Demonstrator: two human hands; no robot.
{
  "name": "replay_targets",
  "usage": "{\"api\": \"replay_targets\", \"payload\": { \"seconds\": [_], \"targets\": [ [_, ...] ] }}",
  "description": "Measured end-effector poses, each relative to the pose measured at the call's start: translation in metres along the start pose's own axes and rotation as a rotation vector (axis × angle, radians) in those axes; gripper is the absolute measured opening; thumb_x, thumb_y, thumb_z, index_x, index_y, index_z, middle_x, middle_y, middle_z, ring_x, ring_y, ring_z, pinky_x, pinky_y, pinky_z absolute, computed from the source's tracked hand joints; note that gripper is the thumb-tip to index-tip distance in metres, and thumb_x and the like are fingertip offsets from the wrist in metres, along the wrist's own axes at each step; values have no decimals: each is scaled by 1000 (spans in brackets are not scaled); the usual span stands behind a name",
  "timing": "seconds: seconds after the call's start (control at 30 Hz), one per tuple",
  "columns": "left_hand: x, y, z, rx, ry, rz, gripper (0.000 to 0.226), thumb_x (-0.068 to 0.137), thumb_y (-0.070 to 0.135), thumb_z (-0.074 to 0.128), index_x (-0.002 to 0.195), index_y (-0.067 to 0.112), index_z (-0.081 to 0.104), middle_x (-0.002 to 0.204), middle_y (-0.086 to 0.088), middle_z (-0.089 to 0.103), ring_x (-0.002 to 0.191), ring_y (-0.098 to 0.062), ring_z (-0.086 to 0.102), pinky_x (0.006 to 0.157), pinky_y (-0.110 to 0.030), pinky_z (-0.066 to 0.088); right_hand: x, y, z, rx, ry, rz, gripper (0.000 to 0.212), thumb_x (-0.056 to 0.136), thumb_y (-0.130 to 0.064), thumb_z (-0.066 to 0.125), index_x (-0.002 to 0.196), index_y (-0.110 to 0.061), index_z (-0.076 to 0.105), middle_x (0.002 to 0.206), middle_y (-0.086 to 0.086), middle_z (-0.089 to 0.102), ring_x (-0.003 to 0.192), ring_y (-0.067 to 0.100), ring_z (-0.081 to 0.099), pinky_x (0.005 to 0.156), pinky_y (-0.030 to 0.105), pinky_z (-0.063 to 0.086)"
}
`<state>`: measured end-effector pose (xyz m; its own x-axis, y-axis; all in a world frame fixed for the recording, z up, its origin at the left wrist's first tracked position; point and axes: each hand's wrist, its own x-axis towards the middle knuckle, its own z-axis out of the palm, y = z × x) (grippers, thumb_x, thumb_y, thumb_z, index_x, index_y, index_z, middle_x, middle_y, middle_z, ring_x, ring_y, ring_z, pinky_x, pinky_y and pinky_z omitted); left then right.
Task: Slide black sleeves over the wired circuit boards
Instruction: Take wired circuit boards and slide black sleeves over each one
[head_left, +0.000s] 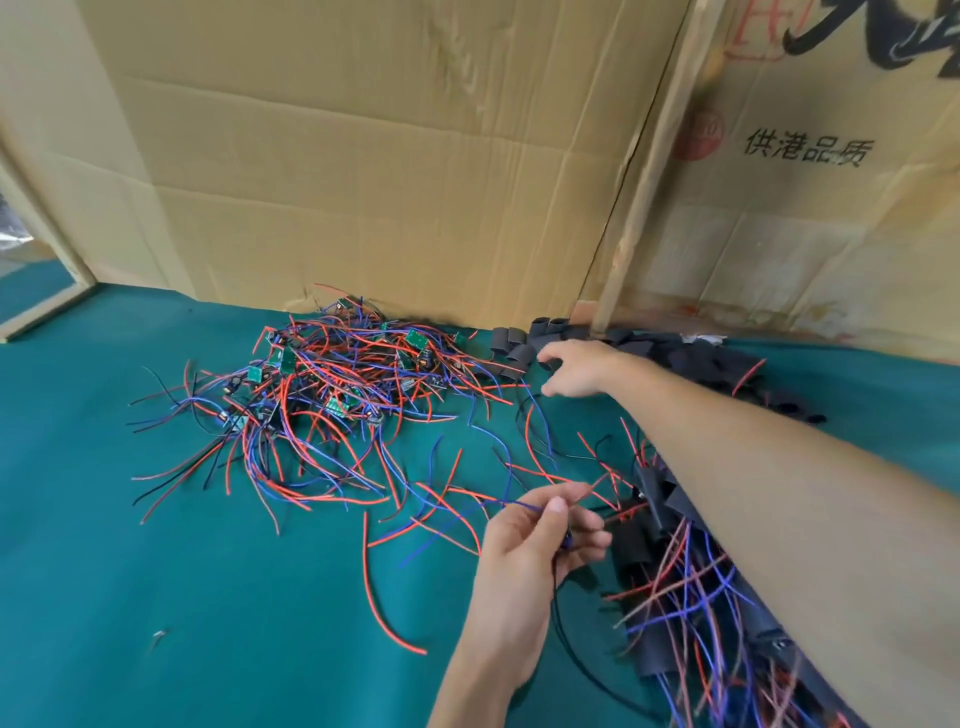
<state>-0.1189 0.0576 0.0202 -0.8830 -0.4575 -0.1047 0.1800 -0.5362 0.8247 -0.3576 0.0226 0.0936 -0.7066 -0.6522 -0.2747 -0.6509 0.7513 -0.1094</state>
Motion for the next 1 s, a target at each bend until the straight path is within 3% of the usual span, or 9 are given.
{"api": "replay_targets", "payload": {
  "seconds": [0.1, 0.27, 0.33, 0.43, 0.5, 0.57, 0.73, 0.9, 1.0],
  "targets": [
    [-1, 4, 1, -18, -3, -27, 36, 101, -2, 31, 111, -6, 65, 73, -8, 61, 72, -24, 66, 71, -31, 56, 16, -1, 17, -17, 83, 49, 52, 95, -43, 62, 145, -40, 48, 156, 4, 46, 143, 33, 41, 118, 43, 31],
    [-7, 13, 2, -85, -72, -45, 53, 71, 26, 53, 111, -6, 69, 78, -10, 51, 75, -28, 65, 72, -34, 56, 10, 3, 24, 96, 239, 43, 36, 92, -23, 69, 126, -31, 65, 138, 9, 59, 130, 32, 52, 109, 39, 42],
    [-6, 13, 3, -75, -67, -57, 43, 78, 28, 60, 104, -3, 71, 76, -8, 50, 72, -28, 66, 69, -32, 56, 7, 3, 26, 211, 326, 71, 24, 90, -13, 69, 110, -24, 75, 126, 10, 68, 124, 31, 58, 104, 37, 48],
    [-4, 9, 1, 17, -47, -25, 38, 107, 20, 37, 98, -5, 64, 73, 1, 61, 71, -24, 68, 67, -29, 56, -4, 1, 23, 367, 414, 142, 18, 87, -5, 68, 92, -14, 82, 109, 16, 74, 110, 32, 66, 94, 36, 56],
    [-4, 7, 0, 67, -64, 12, 33, 109, 17, 35, 97, -3, 58, 75, 7, 67, 71, -21, 69, 67, -26, 56, -16, -1, 14, 418, 435, 171, 12, 84, -7, 74, 90, -13, 82, 111, 15, 73, 103, 30, 65, 90, 33, 56],
    [-6, 8, -2, 70, -72, 34, 26, 109, 16, 38, 95, 1, 54, 70, 9, 60, 73, -21, 71, 66, -25, 57, -35, -6, -1, 440, 472, 172, 9, 76, -15, 82, 86, -15, 82, 105, 14, 74, 97, 29, 66, 86, 33, 57],
    [-4, 9, -4, 31, -35, 56, 25, 108, 20, 43, 87, 12, 54, 69, -2, 54, 88, -28, 75, 75, -29, 58, -122, -8, -19, 632, 671, 47, 17, 60, -28, 88, 62, -19, 74, 58, 0, 71, 65, 21, 71, 65, 32, 56],
    [-4, 8, -6, 23, -49, 78, 22, 107, 19, 42, 89, 13, 53, 72, -6, 66, 100, -26, 72, 85, -30, 55, -208, -5, 25, 874, 923, 25, 24, 51, -33, 69, 75, -27, 67, 60, -4, 67, 60, 24, 68, 62, 39, 55],
    [-4, 7, -5, 41, -72, 69, 18, 106, 18, 45, 94, 12, 57, 78, -4, 70, 90, -18, 71, 86, -33, 54, -224, -17, 59, 861, 914, -10, 19, 55, -26, 71, 72, -25, 61, 65, -7, 60, 57, 12, 57, 57, 25, 45]
  ]
}}
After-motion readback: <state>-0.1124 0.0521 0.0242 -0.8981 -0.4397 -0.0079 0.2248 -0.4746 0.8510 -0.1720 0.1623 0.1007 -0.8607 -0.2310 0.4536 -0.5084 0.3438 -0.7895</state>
